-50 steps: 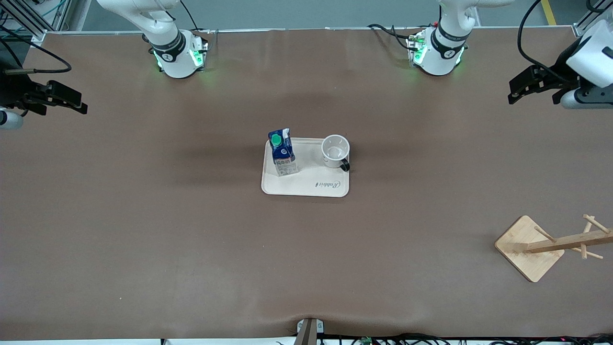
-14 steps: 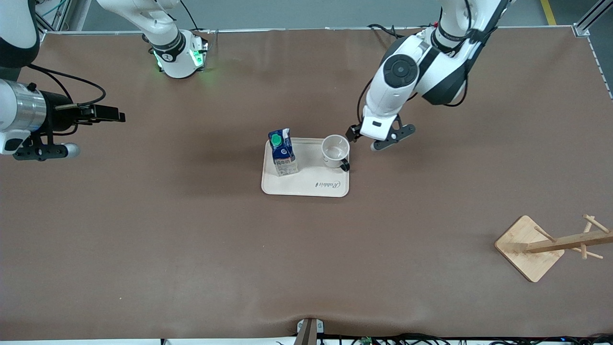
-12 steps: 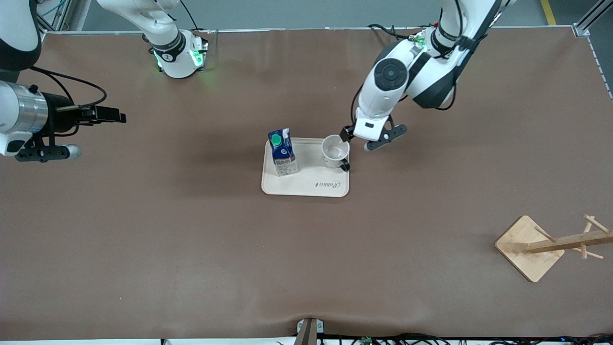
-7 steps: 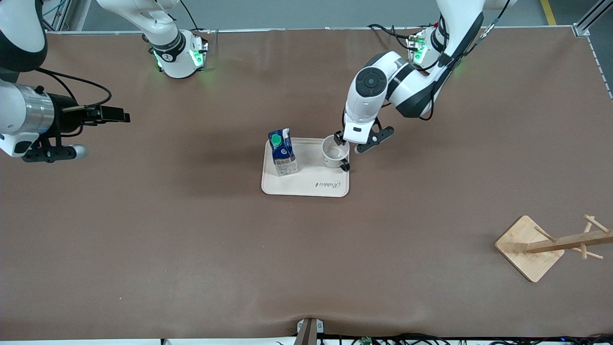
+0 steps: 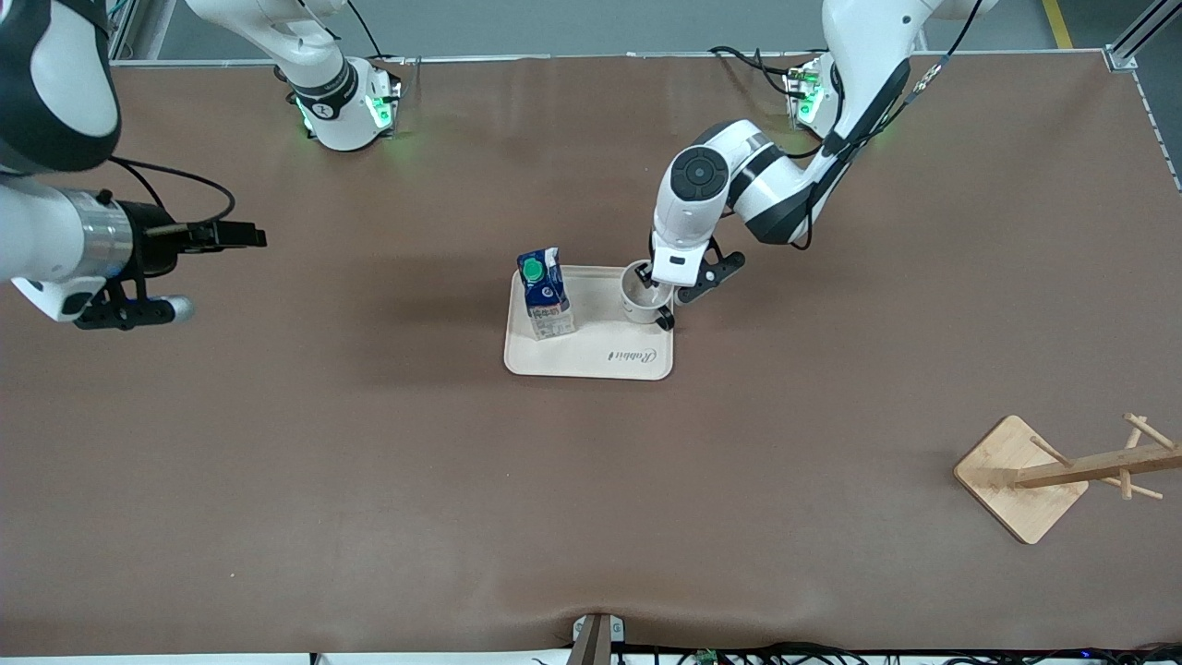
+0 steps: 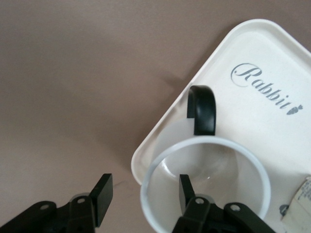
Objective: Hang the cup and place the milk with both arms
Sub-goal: 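Lower the left gripper onto the white mug rim and close it, then lift the mug with the left gripper while the right gripper reaches the milk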
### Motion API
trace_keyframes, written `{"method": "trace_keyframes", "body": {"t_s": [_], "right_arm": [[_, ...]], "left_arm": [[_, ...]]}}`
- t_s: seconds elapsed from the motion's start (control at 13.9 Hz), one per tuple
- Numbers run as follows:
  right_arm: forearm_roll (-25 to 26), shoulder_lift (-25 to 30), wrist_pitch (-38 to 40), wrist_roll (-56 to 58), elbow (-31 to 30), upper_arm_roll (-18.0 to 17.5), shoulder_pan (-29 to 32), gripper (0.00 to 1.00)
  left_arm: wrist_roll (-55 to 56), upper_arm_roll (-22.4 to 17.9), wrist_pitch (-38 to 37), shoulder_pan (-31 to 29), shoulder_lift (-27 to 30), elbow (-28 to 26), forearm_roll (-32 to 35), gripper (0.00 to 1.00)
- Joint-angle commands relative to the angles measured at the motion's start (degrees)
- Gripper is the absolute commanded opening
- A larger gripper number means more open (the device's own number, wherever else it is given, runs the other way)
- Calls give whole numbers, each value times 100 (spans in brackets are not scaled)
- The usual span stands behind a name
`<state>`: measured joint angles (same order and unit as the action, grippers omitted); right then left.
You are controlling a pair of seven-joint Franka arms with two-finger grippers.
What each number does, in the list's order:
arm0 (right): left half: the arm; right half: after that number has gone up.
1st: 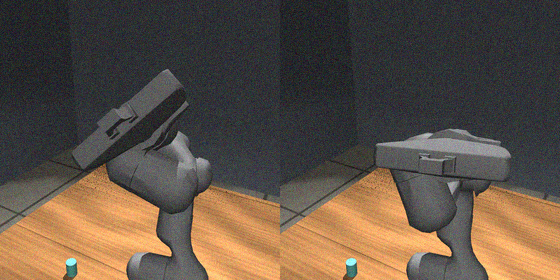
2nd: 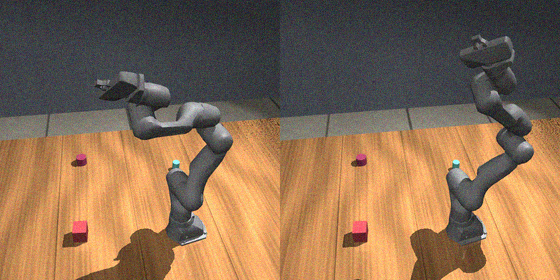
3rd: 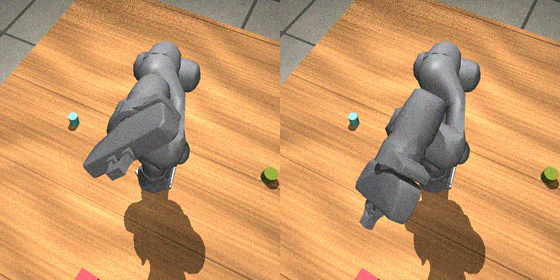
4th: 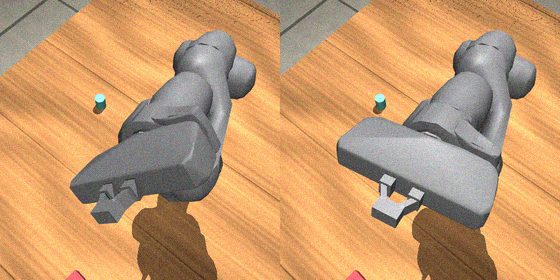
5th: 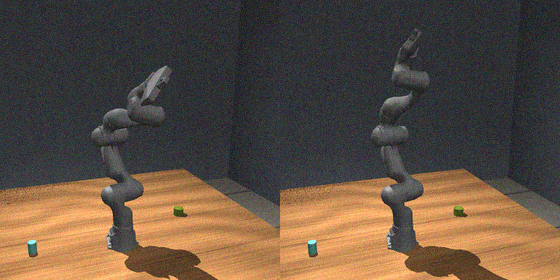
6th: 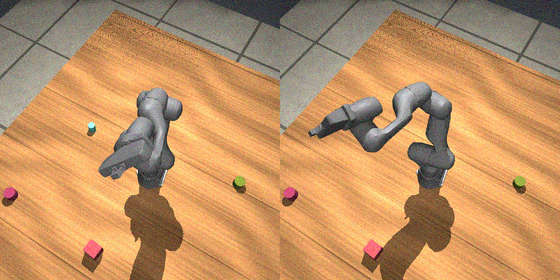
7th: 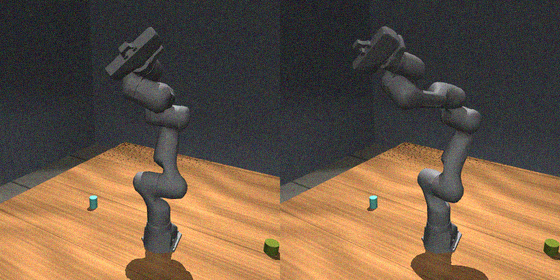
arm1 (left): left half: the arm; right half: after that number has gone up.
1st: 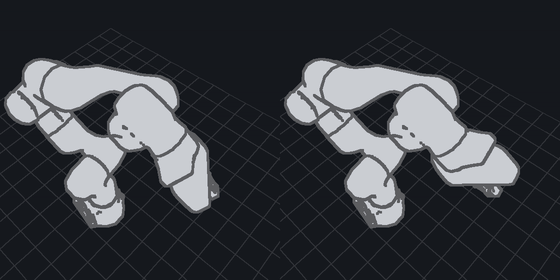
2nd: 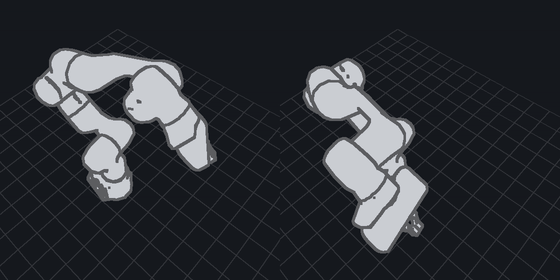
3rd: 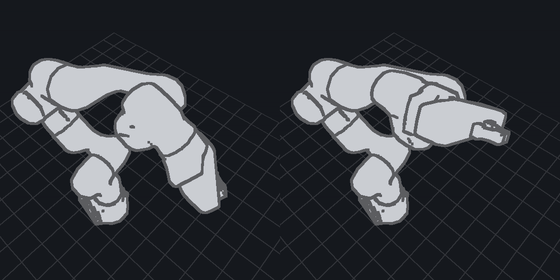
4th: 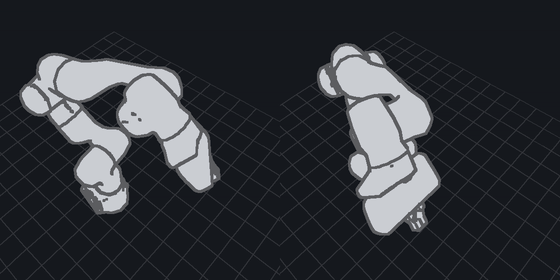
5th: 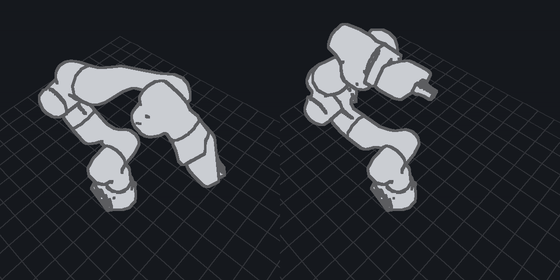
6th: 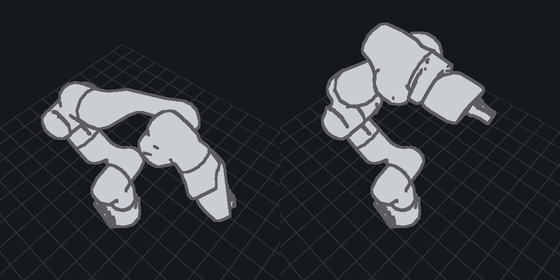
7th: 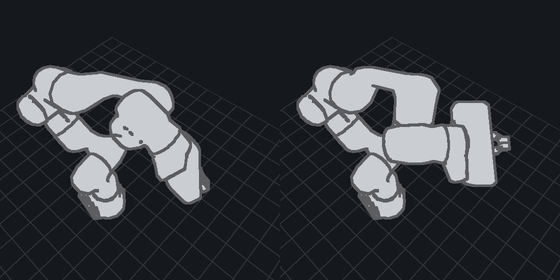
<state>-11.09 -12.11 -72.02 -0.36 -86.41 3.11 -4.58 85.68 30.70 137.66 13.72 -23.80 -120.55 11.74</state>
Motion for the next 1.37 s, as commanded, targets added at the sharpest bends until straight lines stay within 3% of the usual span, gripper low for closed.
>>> {"method": "trace_keyframes", "body": {"t_s": [0.0,0.22,0.36,0.58,0.79,1.01,1.3], "right_arm": [[-112,-45,-57,-70,45,6,-8,100],[-104,-221,-181,-61,37,15,54,100],[-103,-335,-372,-70,72,15,36,100],[-112,-476,-1041,-70,80,6,-113,100],[-182,-677,-1173,-149,-95,-3,-411,100],[-894,-985,-1665,-228,-183,6,-744,100],[-903,-986,-1833,-790,-201,14,-1394,100]], "left_arm": [[299,15,59,26,-248,163,442,42],[291,6,59,8,-283,207,618,21],[230,-2,-2,-36,-275,338,619,0],[195,6,-299,-97,-30,453,636,0],[107,15,-1378,-97,164,1014,663,0],[-244,6,-2241,-132,261,1550,601,0],[-1069,15,-2664,-501,761,1631,540,0]]}}
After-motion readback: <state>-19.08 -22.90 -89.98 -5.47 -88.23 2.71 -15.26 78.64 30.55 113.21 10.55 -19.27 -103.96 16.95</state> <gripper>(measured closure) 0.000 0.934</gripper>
